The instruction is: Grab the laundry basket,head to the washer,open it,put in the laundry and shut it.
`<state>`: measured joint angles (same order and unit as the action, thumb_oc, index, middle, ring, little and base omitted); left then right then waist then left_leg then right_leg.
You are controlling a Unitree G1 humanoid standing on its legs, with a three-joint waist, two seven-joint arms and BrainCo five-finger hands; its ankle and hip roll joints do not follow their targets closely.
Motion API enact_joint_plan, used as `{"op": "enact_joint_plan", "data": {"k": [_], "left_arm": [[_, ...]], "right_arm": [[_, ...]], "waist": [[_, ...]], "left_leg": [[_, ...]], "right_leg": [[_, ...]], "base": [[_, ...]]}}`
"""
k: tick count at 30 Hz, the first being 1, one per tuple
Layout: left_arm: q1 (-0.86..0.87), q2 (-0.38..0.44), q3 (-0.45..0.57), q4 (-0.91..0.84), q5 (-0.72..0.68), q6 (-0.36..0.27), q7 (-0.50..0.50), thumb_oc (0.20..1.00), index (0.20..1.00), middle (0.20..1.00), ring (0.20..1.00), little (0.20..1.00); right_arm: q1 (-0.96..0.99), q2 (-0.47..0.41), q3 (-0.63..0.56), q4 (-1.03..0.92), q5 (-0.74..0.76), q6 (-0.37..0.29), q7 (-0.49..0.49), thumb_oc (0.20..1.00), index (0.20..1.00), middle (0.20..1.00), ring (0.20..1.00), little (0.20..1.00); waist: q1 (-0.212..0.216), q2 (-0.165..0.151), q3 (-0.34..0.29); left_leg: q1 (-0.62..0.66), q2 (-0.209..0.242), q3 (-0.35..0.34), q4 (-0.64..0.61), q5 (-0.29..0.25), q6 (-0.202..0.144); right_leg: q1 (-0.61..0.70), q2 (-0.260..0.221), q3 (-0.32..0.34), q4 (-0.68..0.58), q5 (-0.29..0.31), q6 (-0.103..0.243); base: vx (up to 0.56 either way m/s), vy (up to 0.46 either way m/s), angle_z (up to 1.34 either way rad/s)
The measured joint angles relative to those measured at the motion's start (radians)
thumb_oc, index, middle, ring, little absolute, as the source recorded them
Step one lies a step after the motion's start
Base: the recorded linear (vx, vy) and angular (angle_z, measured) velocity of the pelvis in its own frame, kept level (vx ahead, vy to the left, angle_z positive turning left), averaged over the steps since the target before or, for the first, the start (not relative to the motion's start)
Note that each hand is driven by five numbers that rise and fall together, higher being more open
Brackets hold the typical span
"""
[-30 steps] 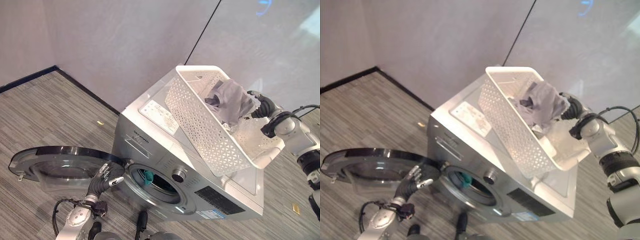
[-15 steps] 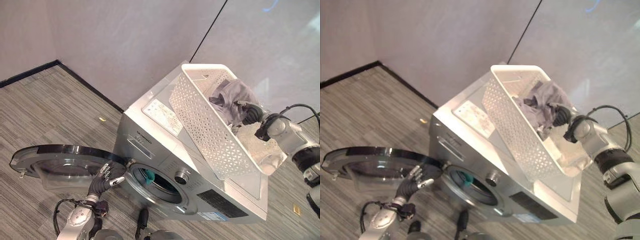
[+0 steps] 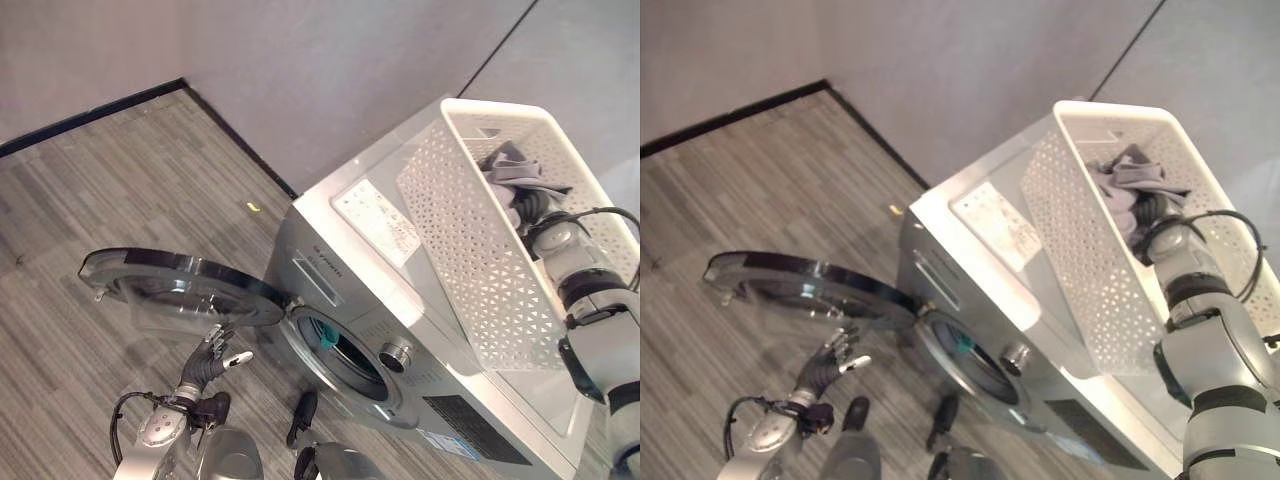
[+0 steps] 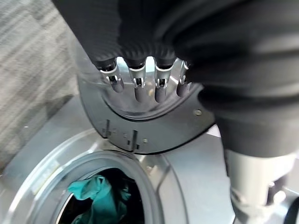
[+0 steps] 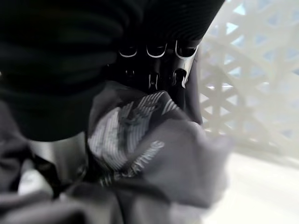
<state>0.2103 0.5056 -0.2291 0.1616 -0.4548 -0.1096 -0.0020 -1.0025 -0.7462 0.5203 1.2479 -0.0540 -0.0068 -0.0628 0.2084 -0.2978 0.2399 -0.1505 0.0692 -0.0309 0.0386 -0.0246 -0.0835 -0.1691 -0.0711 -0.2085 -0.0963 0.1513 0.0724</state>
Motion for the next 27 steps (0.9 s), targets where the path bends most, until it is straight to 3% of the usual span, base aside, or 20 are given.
{"op": "enact_joint_plan", "data": {"k": [12,17,23,27], "left_arm": [[-0.042,-0.002,-0.019,0.017,0.000,0.000,0.017,1.000,1.000,1.000,1.000,1.000],[-0.050,-0.010,0.001,0.017,0.000,0.000,0.028,1.000,1.000,1.000,1.000,1.000],[-0.059,-0.028,0.031,0.015,0.002,0.000,0.029,1.000,1.000,1.000,1.000,1.000],[-0.057,-0.042,0.031,0.013,0.003,0.003,0.029,1.000,1.000,1.000,1.000,1.000]], "right_arm": [[0.038,-0.023,0.000,-0.065,-0.021,0.012,0.010,0.200,0.200,0.200,0.200,0.200],[0.066,-0.042,0.001,-0.226,-0.019,0.013,0.005,0.200,0.200,0.200,0.200,0.200],[0.094,-0.089,-0.015,-0.359,-0.007,0.011,-0.006,0.200,0.200,0.200,0.200,0.200],[0.079,-0.158,-0.109,-0.380,0.012,0.012,-0.091,0.200,0.200,0.200,0.200,0.200]], "waist": [[-0.007,0.000,-0.003],[-0.034,-0.006,-0.008],[-0.071,0.008,-0.014],[-0.089,0.010,-0.044]], "left_leg": [[0.024,-0.005,-0.012,0.009,0.001,0.005],[0.045,-0.012,0.015,0.010,-0.005,0.008],[0.091,-0.008,0.039,0.006,-0.011,0.012],[0.115,-0.007,0.046,-0.009,-0.009,0.011]], "right_leg": [[0.027,0.000,-0.013,0.007,0.015,-0.024],[0.032,0.001,0.018,0.009,0.025,-0.033],[0.067,0.003,0.040,0.009,0.027,-0.034],[0.077,0.005,0.057,0.009,0.027,-0.031]], "base": [[0.01,0.006,0.04],[0.02,0.024,-0.15],[0.03,0.026,-0.11],[0.04,0.041,-0.10]]}}
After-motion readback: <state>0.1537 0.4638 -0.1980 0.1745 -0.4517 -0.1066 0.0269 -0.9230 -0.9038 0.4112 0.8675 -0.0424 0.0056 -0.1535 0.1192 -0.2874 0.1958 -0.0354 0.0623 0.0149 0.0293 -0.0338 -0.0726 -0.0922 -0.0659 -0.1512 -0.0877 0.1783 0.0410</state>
